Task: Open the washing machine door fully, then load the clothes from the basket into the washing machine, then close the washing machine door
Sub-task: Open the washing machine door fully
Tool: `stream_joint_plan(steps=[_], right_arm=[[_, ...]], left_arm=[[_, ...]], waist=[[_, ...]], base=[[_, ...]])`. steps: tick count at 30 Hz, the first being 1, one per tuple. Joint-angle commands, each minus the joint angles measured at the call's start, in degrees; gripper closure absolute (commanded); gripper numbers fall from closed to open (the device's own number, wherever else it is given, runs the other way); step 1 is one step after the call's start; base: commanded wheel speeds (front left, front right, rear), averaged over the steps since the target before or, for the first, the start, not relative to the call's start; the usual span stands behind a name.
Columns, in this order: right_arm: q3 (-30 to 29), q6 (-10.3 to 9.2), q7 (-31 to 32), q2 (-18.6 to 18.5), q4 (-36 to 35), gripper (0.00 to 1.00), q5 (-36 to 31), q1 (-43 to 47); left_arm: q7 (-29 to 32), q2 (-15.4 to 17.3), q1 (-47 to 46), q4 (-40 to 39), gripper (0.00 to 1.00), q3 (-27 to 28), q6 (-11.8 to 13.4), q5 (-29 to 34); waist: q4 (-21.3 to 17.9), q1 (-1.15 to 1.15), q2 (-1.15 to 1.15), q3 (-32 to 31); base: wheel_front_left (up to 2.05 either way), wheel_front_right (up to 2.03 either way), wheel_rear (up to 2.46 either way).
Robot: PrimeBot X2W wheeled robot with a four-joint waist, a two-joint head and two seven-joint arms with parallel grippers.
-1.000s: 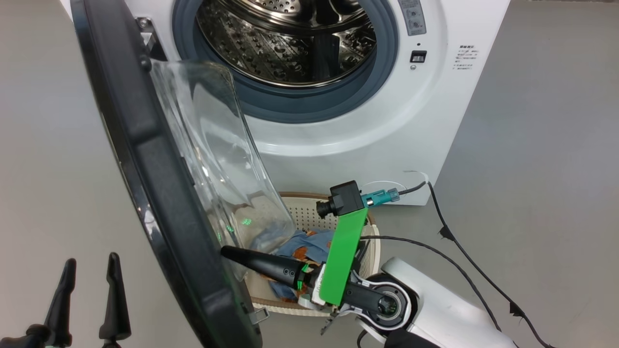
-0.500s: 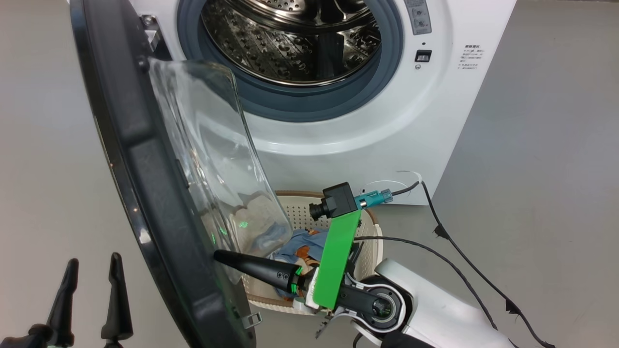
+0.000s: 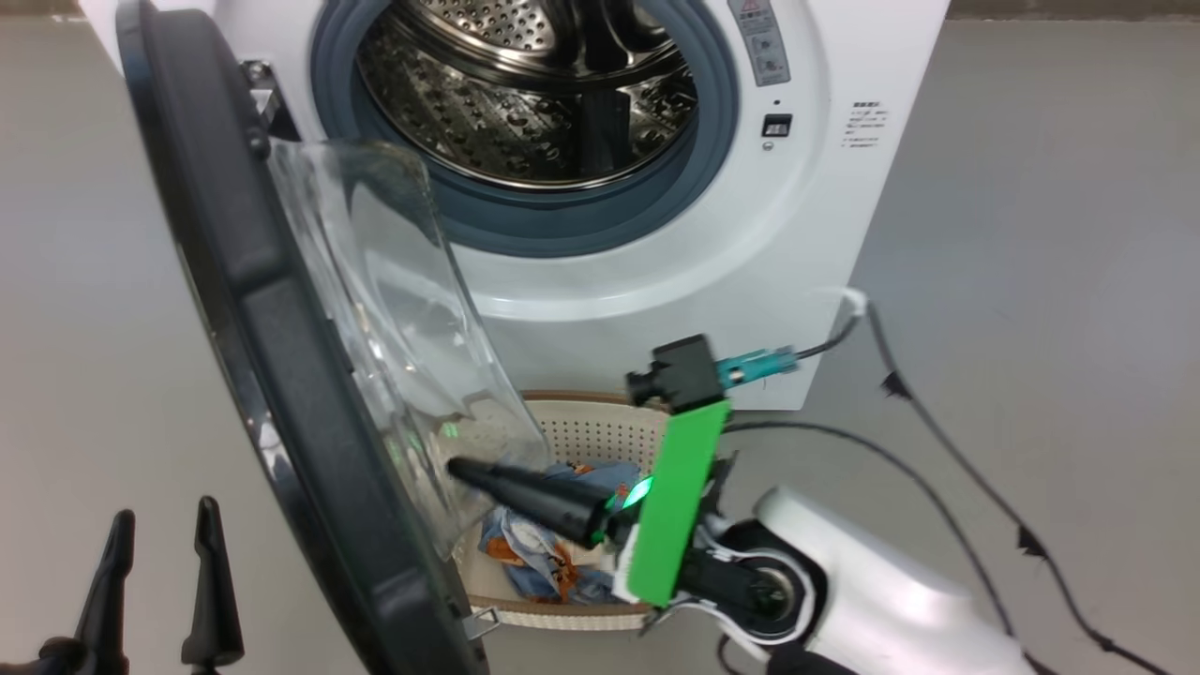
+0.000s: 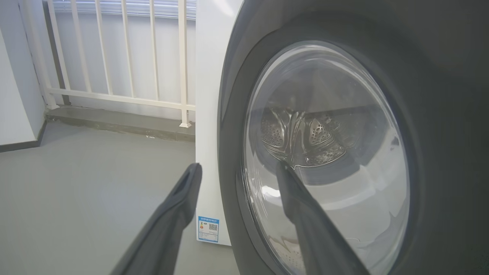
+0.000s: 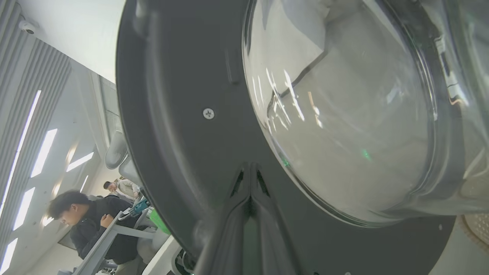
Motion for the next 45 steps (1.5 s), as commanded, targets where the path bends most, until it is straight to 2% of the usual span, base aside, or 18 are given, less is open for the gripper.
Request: stream_joint_plan(steps=[1, 3, 4, 5, 6, 8, 11, 12, 20, 26, 34, 38, 45], right_arm=[[-0.42, 0.09, -1.95, -0.13, -2.20, 1.00, -2.02, -0.37], [-0.22, 0.09, -4.44, -1.87, -3.43, 1.00, -4.16, -0.16], [-0.16, 0.09, -5.94, -2.77, -3.95, 0.90, -5.27, -0.08], [0.07, 0.09, -7.39, -3.70, -4.42, 0.68, -6.42, -0.01], [0.34, 0.09, -8.64, -4.49, -4.92, 0.60, -7.13, 0.18], [0.76, 0.09, -11.39, -6.20, -5.72, 0.53, -8.67, 0.43], [1.49, 0.09, -15.84, -8.75, -6.29, 0.06, -11.23, 0.75], [1.86, 0.09, -17.30, -9.63, -6.25, 0.00, -12.27, 0.82], [3.05, 0.09, -26.30, -14.86, -2.90, 0.00, -20.56, 1.23], [-1.40, 0.09, -28.59, -16.53, 1.64, 0.00, -29.35, 3.77], [-17.06, 0.09, -28.77, -14.79, 2.62, 0.00, -43.88, 12.81], [-25.54, 0.09, -28.78, -12.60, 1.58, 0.00, -50.48, 18.79], [-36.90, 0.09, -28.78, -7.81, -0.94, 0.00, -60.16, 27.44]], left_arm=[[-0.36, 0.45, -0.36, -1.38, 0.00, 2.27, -0.09, 0.78], [-0.36, 0.37, -0.17, -1.49, 0.00, 2.29, -0.09, 0.86], [-0.36, 0.33, -0.06, -1.53, 0.00, 2.36, -0.09, 0.91], [-0.36, 0.29, 0.05, -1.54, 0.00, 2.41, -0.09, 0.95], [-0.36, 0.26, 0.14, -1.54, 0.00, 2.50, -0.09, 0.97], [-0.36, 0.20, 0.32, -1.49, 0.00, 2.60, -0.09, 1.03], [-0.36, 0.12, 0.62, -1.35, 0.00, 2.78, -0.09, 1.09], [-0.36, 0.10, 0.75, -1.30, 0.00, 2.82, -0.09, 1.10], [-0.36, 0.10, 1.44, -1.29, 0.00, 2.97, -0.09, 1.25], [-0.36, 0.01, 2.00, -1.49, 0.00, 3.37, -0.09, 1.38], [-0.36, -0.16, 2.06, -1.59, 0.00, 3.66, -0.09, 1.39], [-0.36, -0.16, 1.92, -1.51, 0.00, 3.65, -0.09, 1.37], [-0.36, 0.08, 1.66, -1.23, 0.00, 3.90, -0.09, 1.08]], waist=[[-0.60, 0.00, 0.00, -0.48], [-0.87, 0.00, 0.00, -0.70], [-1.07, 0.00, 0.00, -0.88], [-1.21, 0.00, 0.00, -0.99], [-1.38, 0.00, 0.00, -1.12], [-1.64, 0.00, 0.00, -1.44], [-2.01, 0.00, 0.00, -1.99], [-2.12, 0.00, 0.00, -2.23], [-2.98, 0.00, 0.00, -3.03], [-4.13, 0.00, 0.00, -3.34], [-5.25, 0.00, 0.00, -2.99], [-5.43, 0.00, 0.00, -2.69], [-5.61, 0.00, 0.00, -2.19]], base=[[0.00, 0.00, 0.00], [0.00, 0.00, 0.00], [0.00, 0.00, 0.00], [0.00, 0.00, 0.00], [0.00, 0.00, 0.00], [0.00, 0.00, 0.00], [0.00, 0.00, 0.00], [0.00, 0.00, 0.00], [0.00, 0.00, 0.00], [0.00, 0.00, 0.00], [0.00, 0.00, 0.00], [0.00, 0.00, 0.00], [0.00, 0.00, 0.00]])
